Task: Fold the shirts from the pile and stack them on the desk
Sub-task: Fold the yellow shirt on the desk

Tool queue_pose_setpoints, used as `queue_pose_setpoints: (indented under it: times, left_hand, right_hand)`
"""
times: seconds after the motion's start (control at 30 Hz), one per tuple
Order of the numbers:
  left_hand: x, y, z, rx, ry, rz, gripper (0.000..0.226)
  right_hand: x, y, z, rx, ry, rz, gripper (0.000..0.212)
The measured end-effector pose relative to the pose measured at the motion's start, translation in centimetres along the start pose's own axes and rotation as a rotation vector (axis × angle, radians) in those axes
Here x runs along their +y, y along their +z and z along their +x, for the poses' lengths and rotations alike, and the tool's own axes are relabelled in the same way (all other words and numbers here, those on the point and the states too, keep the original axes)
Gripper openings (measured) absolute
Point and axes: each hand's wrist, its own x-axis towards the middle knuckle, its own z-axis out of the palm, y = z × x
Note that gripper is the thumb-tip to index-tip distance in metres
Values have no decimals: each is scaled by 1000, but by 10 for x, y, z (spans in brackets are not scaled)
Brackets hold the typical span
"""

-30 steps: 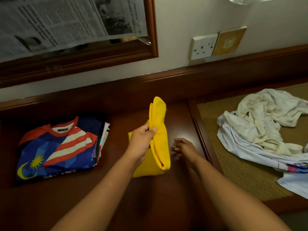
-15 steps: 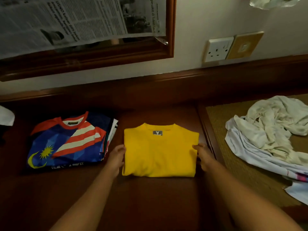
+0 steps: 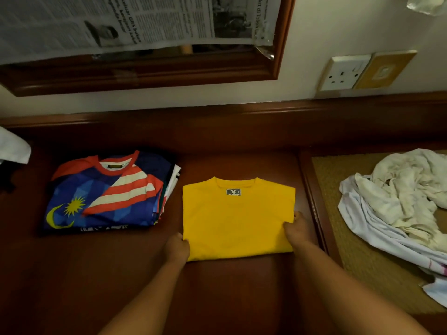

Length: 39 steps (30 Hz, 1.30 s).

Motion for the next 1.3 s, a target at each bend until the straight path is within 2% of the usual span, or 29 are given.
queue_pose_setpoints:
  times: [0.1, 0.2, 0.27, 0.33, 0.4, 0.47, 0.53, 0.6, 0.67, 0.73, 0.8, 0.93, 1.03, 1.13, 1.2, 1.3]
  left_hand:
    - [-6, 2, -1, -27, -48, -43, 30]
    - [-3, 2, -4, 43, -36, -218, 42]
    - [1, 3, -10, 110, 61, -270, 60]
    - [0, 4, -16, 183, 240, 12, 72]
    - [-7, 12, -16, 133, 415, 307, 72]
    - [-19, 18, -13, 22, 440, 414, 70]
    - [-31, 20, -11, -48, 363, 441, 70]
    - [-36, 20, -11, -57, 329, 461, 73]
    - [-33, 20, -12, 7, 324, 460, 83]
    - [-25, 18, -10, 108, 326, 425, 91]
    - [-10, 17, -3, 144, 380, 391, 88]
    - [29, 17, 16, 98, 522, 440, 80]
    - [43, 18, 29, 56, 567, 486, 68]
    - [38, 13, 42, 37, 466, 457, 61]
    - [34, 8, 45, 64, 419, 434, 62]
    - [25, 3, 38, 116, 301, 250, 65]
  right_hand:
    - [1, 1, 1, 16, -61, -116, 41]
    - [6, 5, -4, 174, -246, -476, 58]
    - [9, 14, -12, 171, -398, -701, 66]
    - [11, 27, -21, 30, -511, -850, 68]
    - [16, 40, -23, -108, -575, -951, 73]
    - [25, 47, -18, -195, -565, -987, 86]
    - [30, 49, -12, -185, -504, -1018, 94]
    - [29, 46, -8, -134, -423, -1028, 86]
    - [24, 44, -6, -88, -353, -993, 85]
    - [16, 44, -4, -47, -383, -971, 94]
    - [5, 49, 1, -39, -439, -945, 94]
    - [-23, 75, 11, -99, -552, -930, 85]
    - [-28, 85, 21, -179, -631, -1009, 89]
    - [-24, 74, 37, -172, -579, -1058, 81]
    - [-22, 60, 46, -103, -452, -1038, 72]
    - [-17, 33, 45, 6, -306, -914, 72]
